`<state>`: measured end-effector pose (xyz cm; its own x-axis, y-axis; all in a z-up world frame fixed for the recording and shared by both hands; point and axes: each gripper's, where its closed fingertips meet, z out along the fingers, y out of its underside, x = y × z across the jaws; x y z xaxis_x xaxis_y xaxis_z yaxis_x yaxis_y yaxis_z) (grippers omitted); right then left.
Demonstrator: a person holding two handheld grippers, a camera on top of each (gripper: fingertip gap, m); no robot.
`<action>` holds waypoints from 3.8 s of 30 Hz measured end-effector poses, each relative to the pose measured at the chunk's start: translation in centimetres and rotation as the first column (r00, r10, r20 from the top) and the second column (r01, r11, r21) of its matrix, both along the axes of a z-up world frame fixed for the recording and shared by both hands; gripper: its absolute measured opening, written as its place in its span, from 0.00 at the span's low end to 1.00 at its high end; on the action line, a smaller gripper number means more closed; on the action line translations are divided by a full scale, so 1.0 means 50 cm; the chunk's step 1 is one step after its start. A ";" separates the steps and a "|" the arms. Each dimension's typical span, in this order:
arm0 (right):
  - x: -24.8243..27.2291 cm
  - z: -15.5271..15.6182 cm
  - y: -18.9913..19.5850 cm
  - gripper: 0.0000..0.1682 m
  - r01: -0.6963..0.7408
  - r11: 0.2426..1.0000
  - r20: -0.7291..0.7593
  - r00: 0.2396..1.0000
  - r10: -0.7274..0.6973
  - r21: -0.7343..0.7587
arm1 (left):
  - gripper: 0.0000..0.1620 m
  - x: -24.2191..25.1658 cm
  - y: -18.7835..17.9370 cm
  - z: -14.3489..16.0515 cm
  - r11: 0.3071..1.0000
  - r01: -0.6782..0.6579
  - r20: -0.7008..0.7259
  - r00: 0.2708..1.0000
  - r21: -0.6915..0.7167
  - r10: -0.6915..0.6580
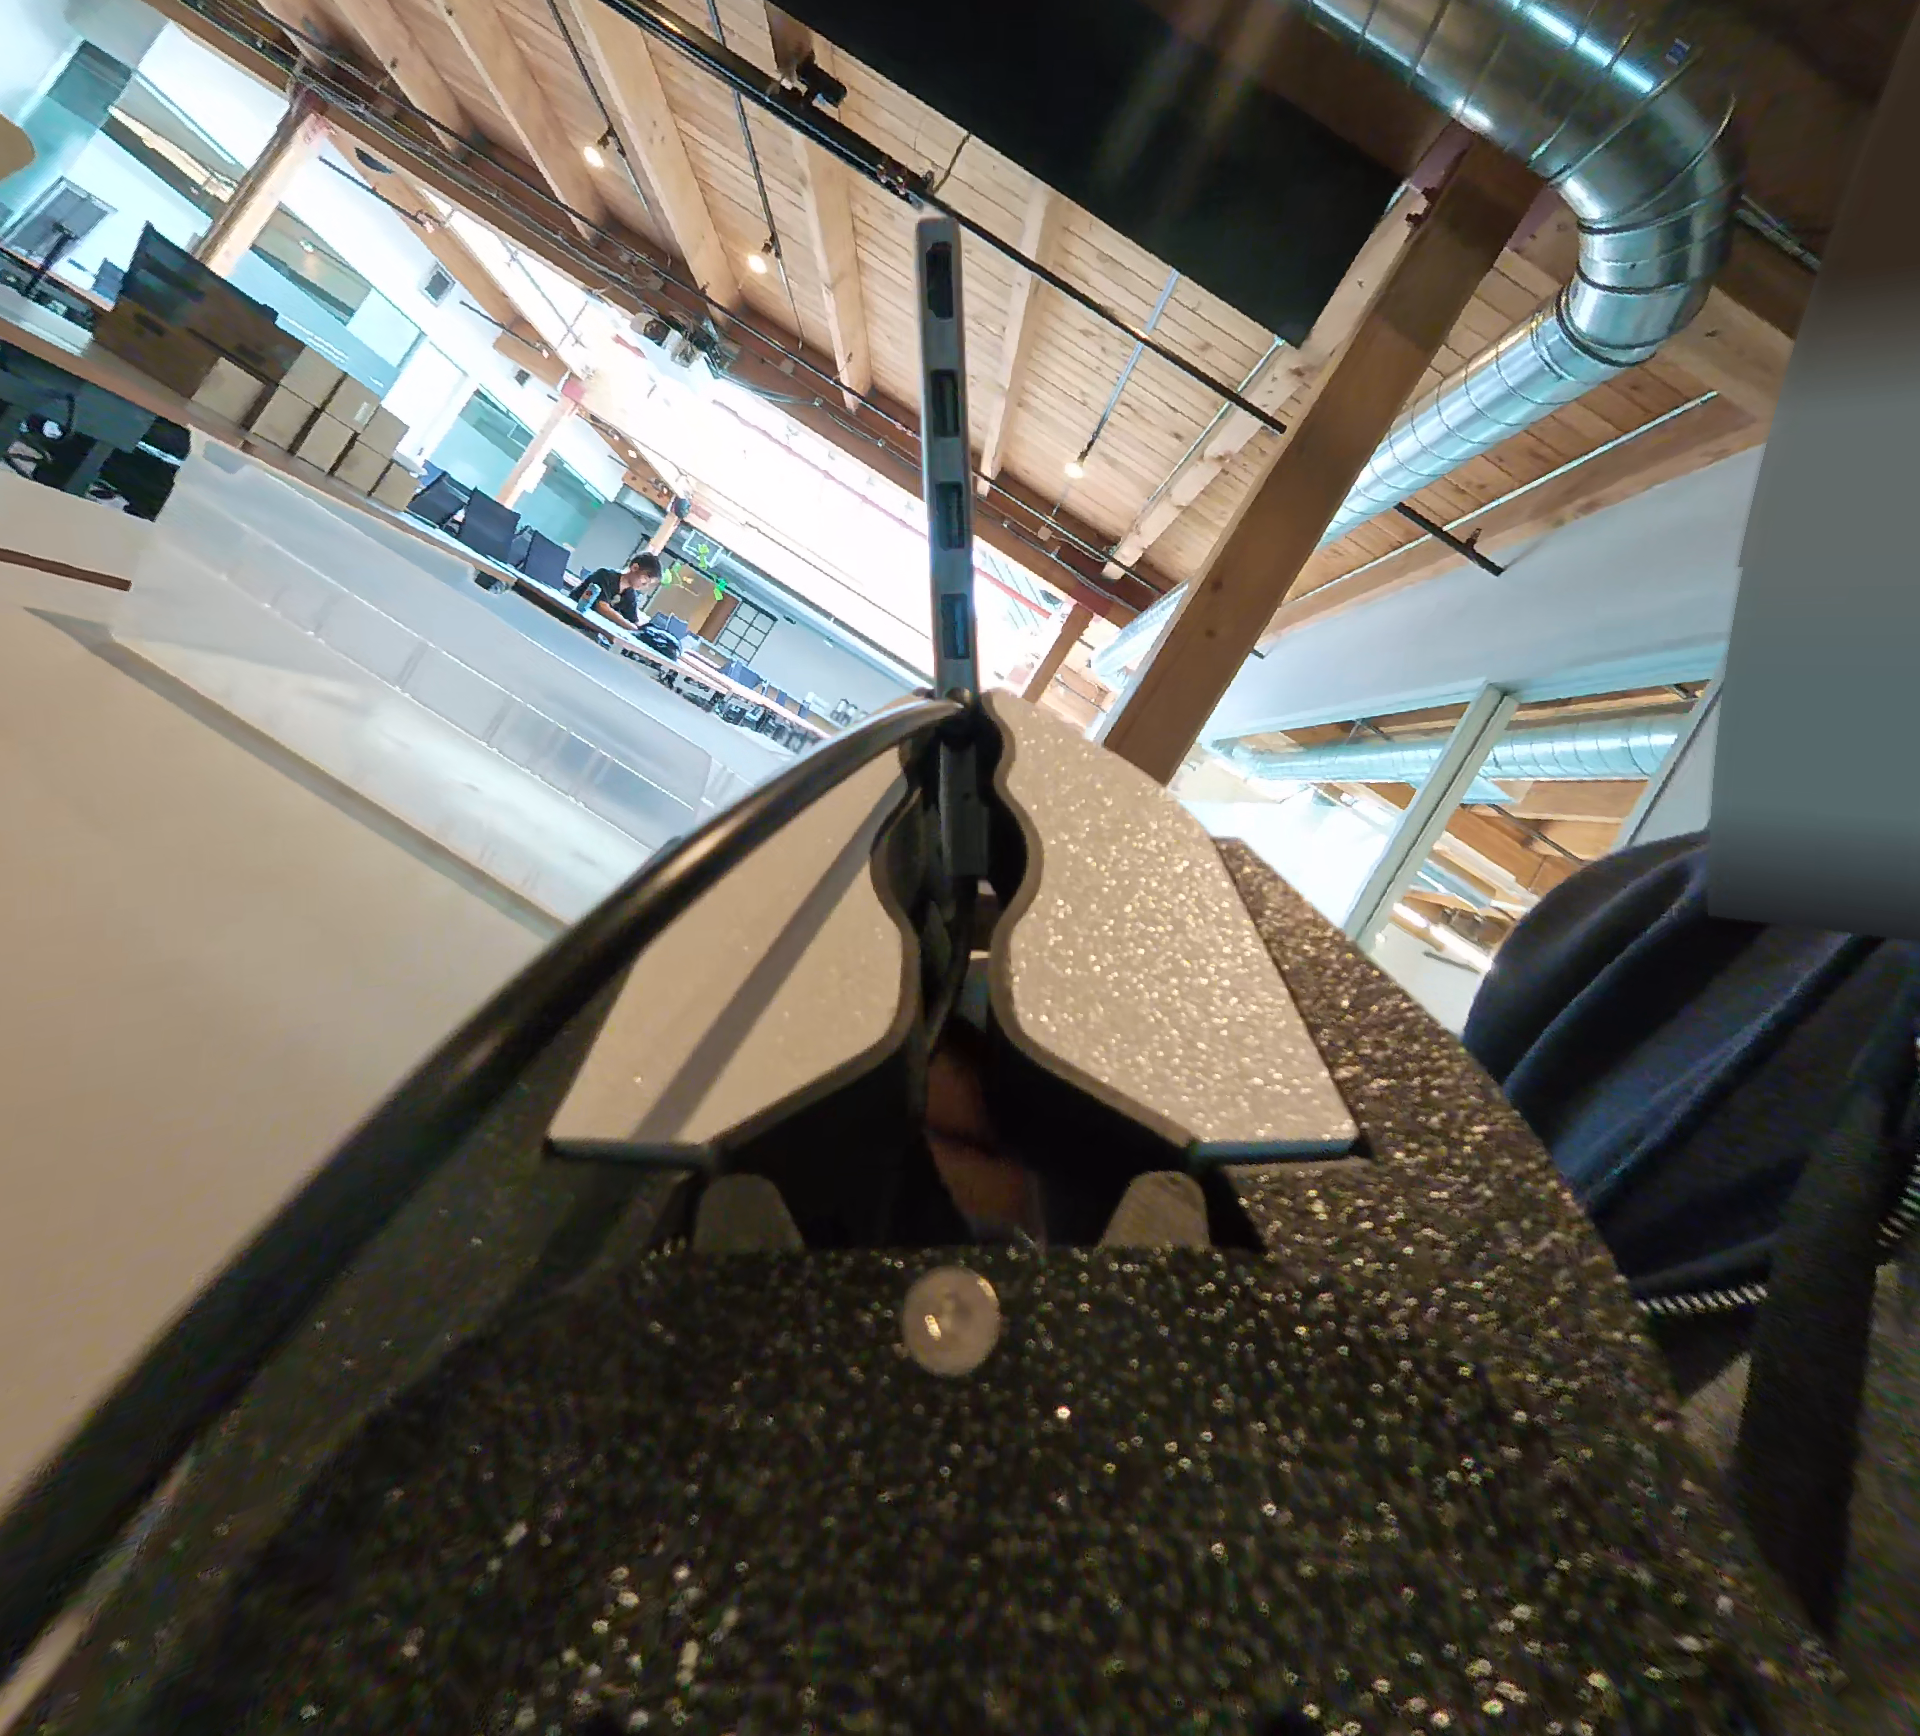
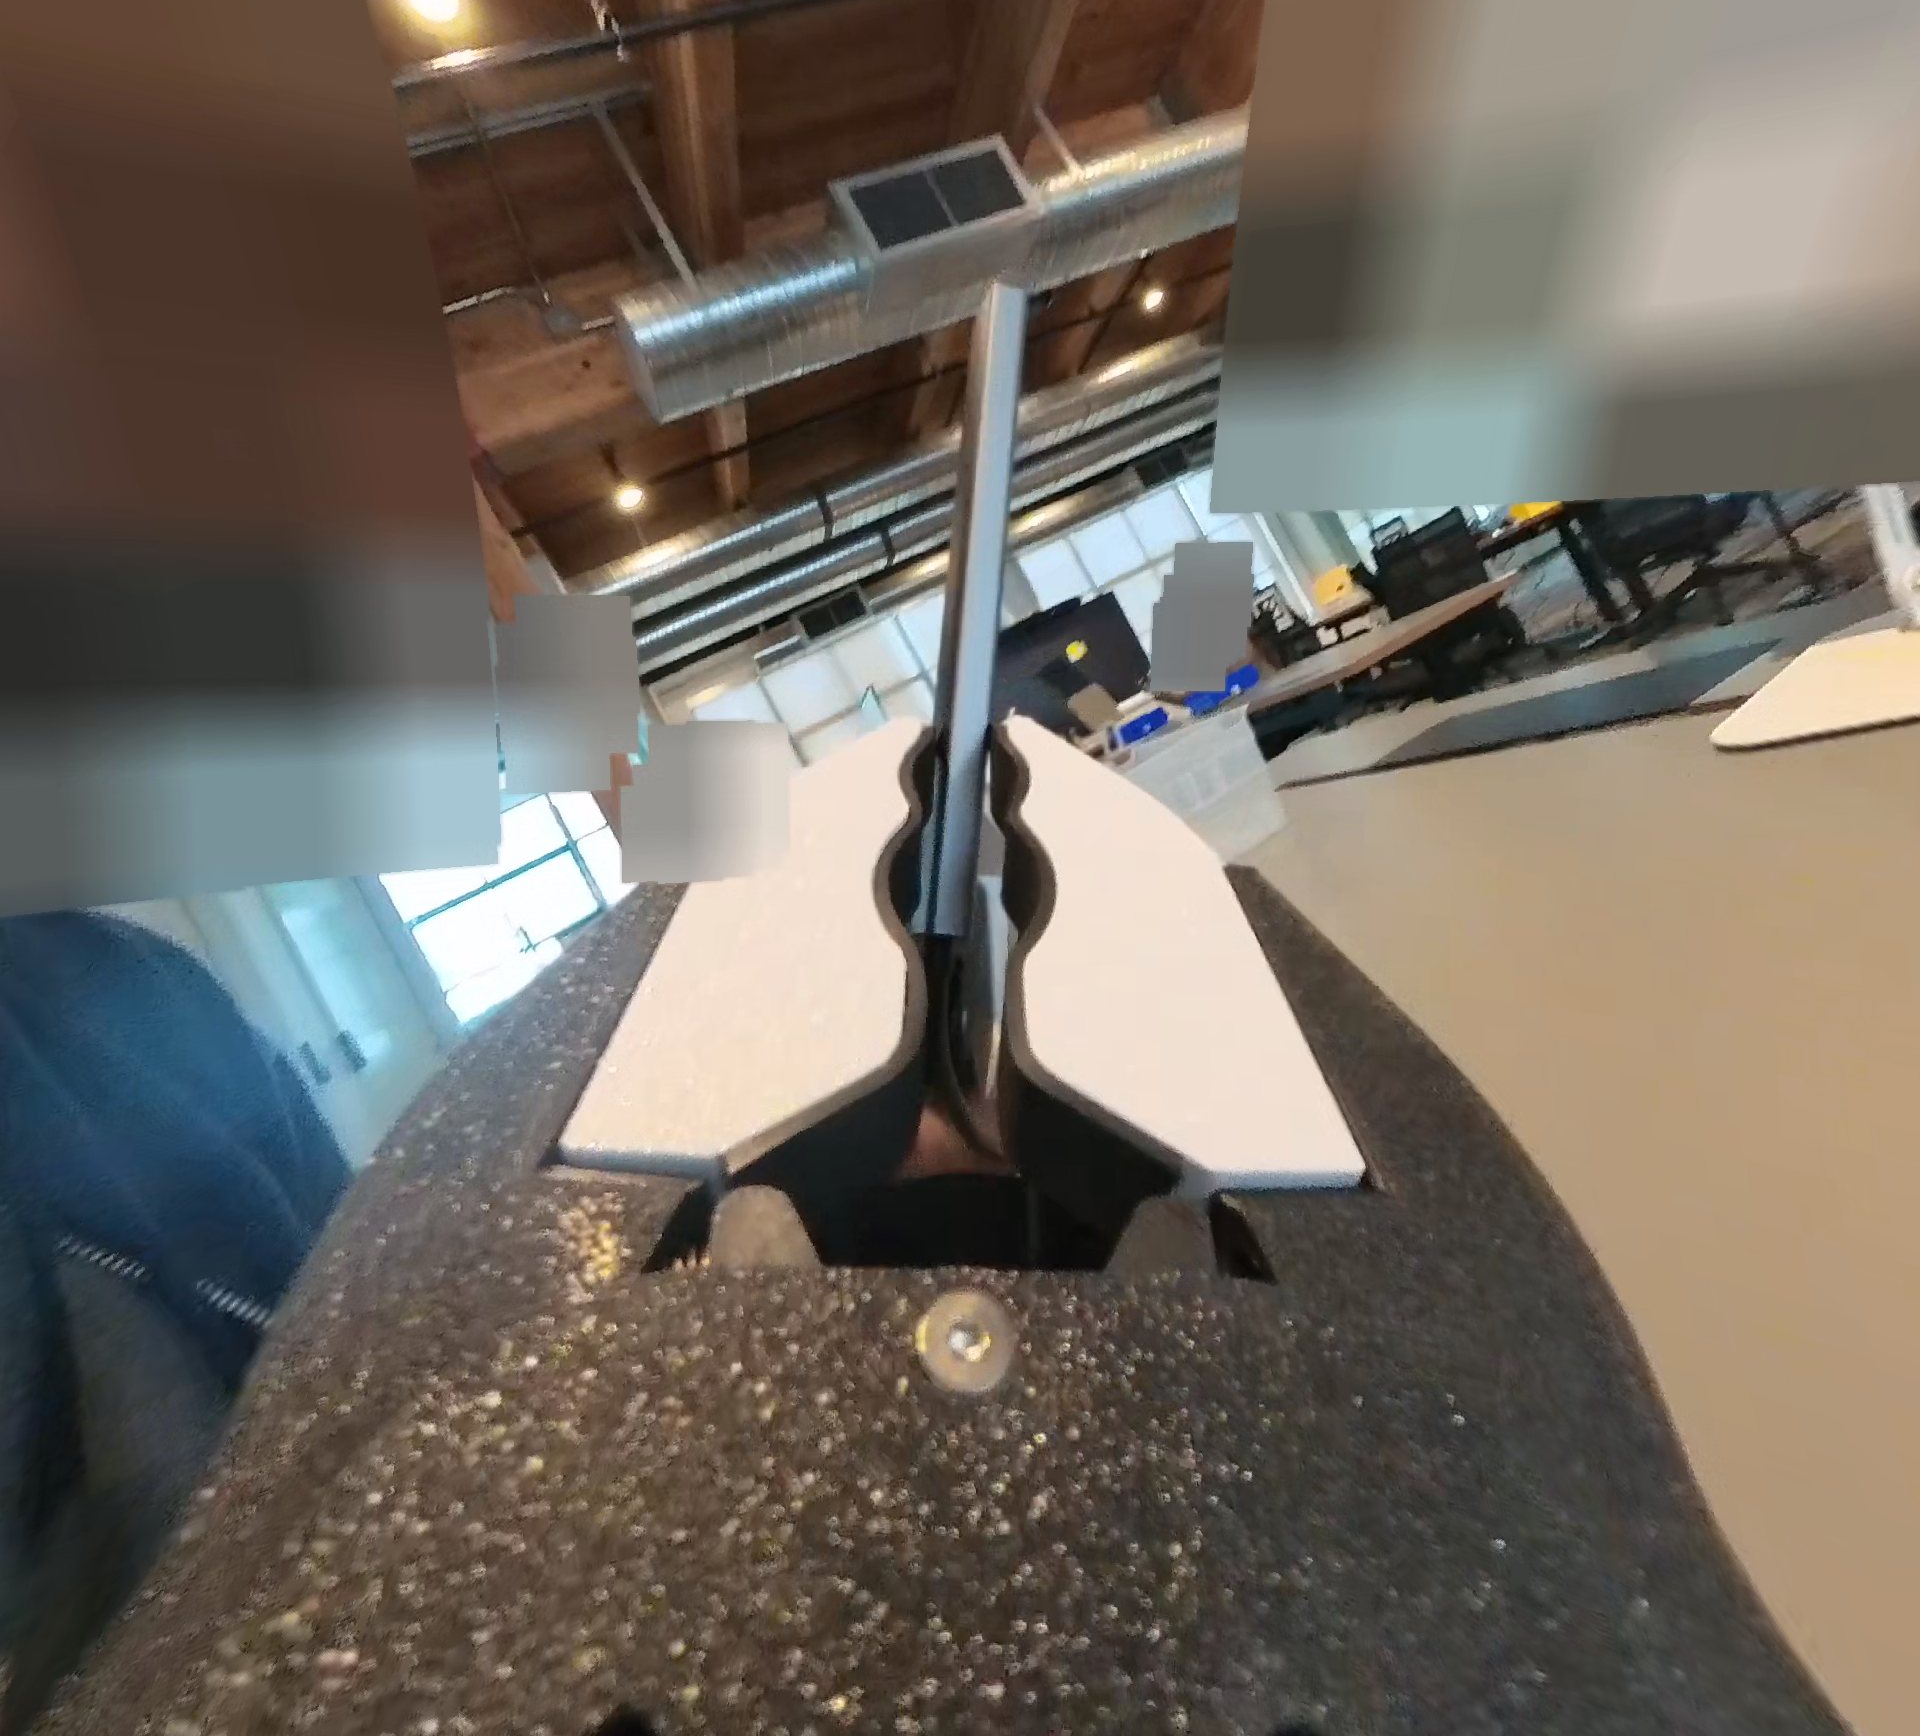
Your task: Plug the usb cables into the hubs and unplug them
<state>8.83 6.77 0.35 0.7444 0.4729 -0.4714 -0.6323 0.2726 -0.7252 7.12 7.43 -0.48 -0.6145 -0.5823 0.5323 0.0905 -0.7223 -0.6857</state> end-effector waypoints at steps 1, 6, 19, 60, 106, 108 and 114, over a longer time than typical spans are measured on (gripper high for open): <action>-0.002 -0.002 -0.002 0.06 -0.024 1.000 0.011 1.000 0.024 -0.014 | 0.04 -0.001 -0.002 -0.001 1.000 0.013 -0.004 1.000 0.007 -0.013; -0.016 -0.017 -0.012 0.06 -0.148 0.982 0.083 0.984 0.158 -0.115 | 0.04 -0.010 -0.009 -0.010 0.995 0.073 -0.042 0.997 0.061 -0.071; -0.044 -0.061 -0.020 0.05 -0.285 0.922 0.107 0.941 0.321 -0.260 | 0.04 -0.018 -0.017 -0.035 0.974 0.167 -0.150 0.978 0.150 -0.145; -0.110 -0.179 -0.012 0.05 -0.279 0.727 0.293 0.781 0.552 -0.627 | 0.04 -0.075 -0.016 -0.143 0.740 0.485 -0.520 0.827 0.467 -0.214; 0.017 -0.078 0.160 0.19 -0.262 0.830 0.343 0.818 0.462 -0.493 | 0.04 0.060 0.115 -0.082 0.910 0.382 -0.292 0.899 0.162 -0.325; 0.019 -0.078 0.157 0.21 -0.254 0.833 0.345 0.821 0.454 -0.492 | 0.04 0.059 0.122 -0.076 0.919 0.365 -0.271 0.909 0.147 -0.318; 0.036 -0.063 0.144 0.20 -0.239 0.857 0.329 0.849 0.413 -0.457 | 0.04 0.055 0.144 -0.066 0.942 0.296 -0.233 0.938 0.156 -0.256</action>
<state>10.64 13.96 -2.82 0.7410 0.5664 -0.3606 -0.2611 -0.2517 -0.9319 9.87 14.63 -3.79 -0.6533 -0.5059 0.5633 -0.2521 -0.5562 -0.7919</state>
